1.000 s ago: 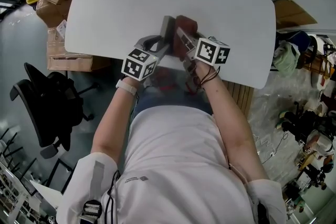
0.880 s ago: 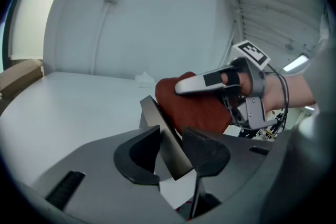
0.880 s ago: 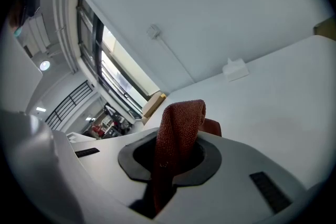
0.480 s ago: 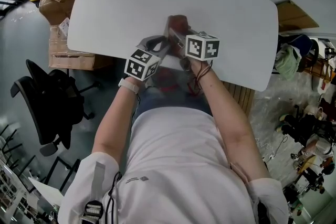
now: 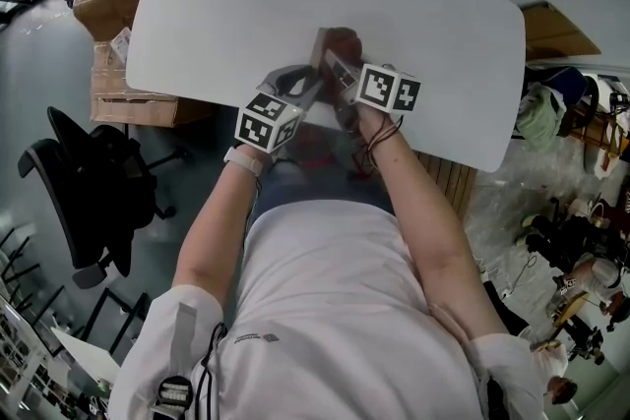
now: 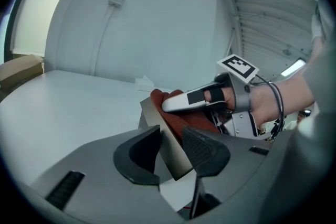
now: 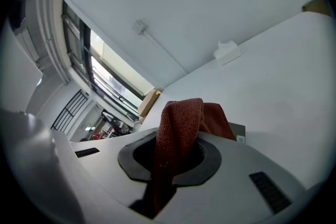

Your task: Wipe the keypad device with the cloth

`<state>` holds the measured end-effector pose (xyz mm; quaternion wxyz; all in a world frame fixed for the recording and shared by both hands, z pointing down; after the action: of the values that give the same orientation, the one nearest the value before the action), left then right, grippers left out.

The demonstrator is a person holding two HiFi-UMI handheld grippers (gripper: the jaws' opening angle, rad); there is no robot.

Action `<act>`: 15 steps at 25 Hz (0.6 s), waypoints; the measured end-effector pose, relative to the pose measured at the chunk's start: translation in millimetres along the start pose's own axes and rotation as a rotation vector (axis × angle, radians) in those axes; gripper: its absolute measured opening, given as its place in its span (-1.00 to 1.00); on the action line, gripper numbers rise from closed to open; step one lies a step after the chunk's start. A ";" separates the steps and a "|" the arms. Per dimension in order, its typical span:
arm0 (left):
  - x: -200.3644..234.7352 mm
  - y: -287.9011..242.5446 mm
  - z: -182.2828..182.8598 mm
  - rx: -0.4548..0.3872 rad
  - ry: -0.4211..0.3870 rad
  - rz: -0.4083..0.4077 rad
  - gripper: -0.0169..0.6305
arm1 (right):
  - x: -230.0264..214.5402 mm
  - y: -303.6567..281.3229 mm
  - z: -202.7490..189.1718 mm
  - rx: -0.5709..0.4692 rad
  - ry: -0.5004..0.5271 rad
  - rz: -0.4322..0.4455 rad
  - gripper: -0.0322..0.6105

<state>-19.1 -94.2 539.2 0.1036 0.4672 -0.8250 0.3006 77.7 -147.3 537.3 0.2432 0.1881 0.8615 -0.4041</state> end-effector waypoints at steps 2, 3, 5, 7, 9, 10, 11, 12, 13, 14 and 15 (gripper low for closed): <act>0.2 -0.1 -0.6 -0.002 0.002 -0.004 -0.54 | -12.6 0.7 -3.8 0.002 -0.042 -0.022 -0.73; 0.6 0.0 -1.1 -0.003 0.003 -0.006 -0.54 | -20.8 0.9 -6.5 0.006 -0.061 -0.039 -0.73; 0.8 0.5 -1.5 -0.003 0.004 -0.009 -0.54 | -40.7 1.8 -13.4 0.023 -0.088 -0.089 -0.73; -0.3 1.0 -1.2 -0.003 0.002 -0.009 -0.54 | -65.6 5.2 -22.4 0.049 -0.096 -0.157 -0.73; -1.1 0.9 -1.1 -0.002 0.002 -0.008 -0.54 | -92.0 9.4 -33.8 0.081 -0.114 -0.210 -0.73; -1.0 0.7 -1.2 -0.001 0.003 -0.008 -0.54 | -103.0 10.8 -39.8 0.099 -0.126 -0.225 -0.73; -0.5 0.5 -1.4 0.000 0.003 -0.009 -0.54 | -110.6 11.3 -44.5 0.112 -0.132 -0.231 -0.73; 0.1 0.3 -1.6 0.000 0.004 -0.010 -0.54 | -114.3 11.1 -47.1 0.117 -0.130 -0.231 -0.73; 0.5 0.2 -1.8 0.002 0.003 -0.010 -0.54 | -114.9 10.5 -47.8 0.117 -0.122 -0.232 -0.73; 0.9 0.1 -1.8 0.003 0.002 -0.011 -0.54 | -114.2 9.8 -47.6 0.115 -0.113 -0.236 -0.73; 1.0 0.1 -1.6 0.003 0.000 -0.011 -0.54 | -113.2 9.2 -47.1 0.112 -0.106 -0.238 -0.73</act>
<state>-19.9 -94.0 540.9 0.1045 0.4721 -0.8218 0.3013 161.7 -119.1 622.5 0.2279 0.0762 0.8398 -0.4869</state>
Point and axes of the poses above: the fingertips, and each gripper's own axes: y backward along the fingers, x to its left, z out of its top, the point moved 5 cm from there along y, backward along the fingers, and after that the axes turned 10 degrees about -z, right-handed, at the moved point
